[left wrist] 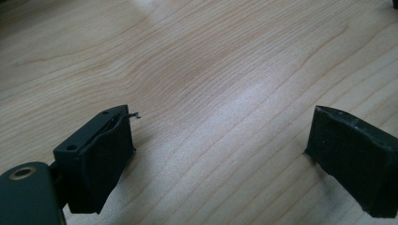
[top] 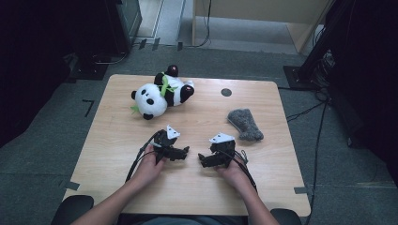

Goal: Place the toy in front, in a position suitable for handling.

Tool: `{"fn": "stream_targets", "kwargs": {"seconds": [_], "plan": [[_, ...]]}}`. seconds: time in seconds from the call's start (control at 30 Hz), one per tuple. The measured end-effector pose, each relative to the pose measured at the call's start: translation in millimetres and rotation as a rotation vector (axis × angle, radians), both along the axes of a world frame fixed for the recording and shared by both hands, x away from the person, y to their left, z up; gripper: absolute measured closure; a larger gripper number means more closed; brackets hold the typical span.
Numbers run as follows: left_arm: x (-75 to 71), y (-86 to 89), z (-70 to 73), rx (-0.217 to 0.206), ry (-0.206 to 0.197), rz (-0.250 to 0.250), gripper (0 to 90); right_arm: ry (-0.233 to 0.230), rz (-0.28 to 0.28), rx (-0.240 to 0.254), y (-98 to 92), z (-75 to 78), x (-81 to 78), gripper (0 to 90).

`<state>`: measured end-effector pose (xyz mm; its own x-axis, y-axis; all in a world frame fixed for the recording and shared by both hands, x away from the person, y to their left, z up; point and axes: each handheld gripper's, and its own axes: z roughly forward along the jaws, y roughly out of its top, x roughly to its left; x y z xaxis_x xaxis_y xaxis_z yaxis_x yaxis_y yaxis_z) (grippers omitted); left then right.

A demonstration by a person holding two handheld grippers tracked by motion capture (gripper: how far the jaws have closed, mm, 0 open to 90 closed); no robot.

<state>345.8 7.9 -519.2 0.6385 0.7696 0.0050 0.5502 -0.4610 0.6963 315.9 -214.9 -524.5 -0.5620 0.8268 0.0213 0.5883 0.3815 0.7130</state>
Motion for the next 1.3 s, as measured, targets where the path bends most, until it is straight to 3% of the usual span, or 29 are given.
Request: {"fn": "stream_targets", "kwargs": {"seconds": [1.0,1.23,1.3], "plan": [[0.0,0.0,0.0,0.000,0.000,-0.001,7.2,0.000,0.006,-0.001,0.2,0.0,0.8,0.0],[1.0,5.8,0.4,0.005,-0.001,-0.060,7.2,-0.001,-0.004,-0.001,1.2,0.0,0.8,0.0],[2.5,5.5,1.9,0.012,0.007,-0.050,8.2,-0.001,-0.004,-0.001,1.2,0.0,0.8,0.0]]}}
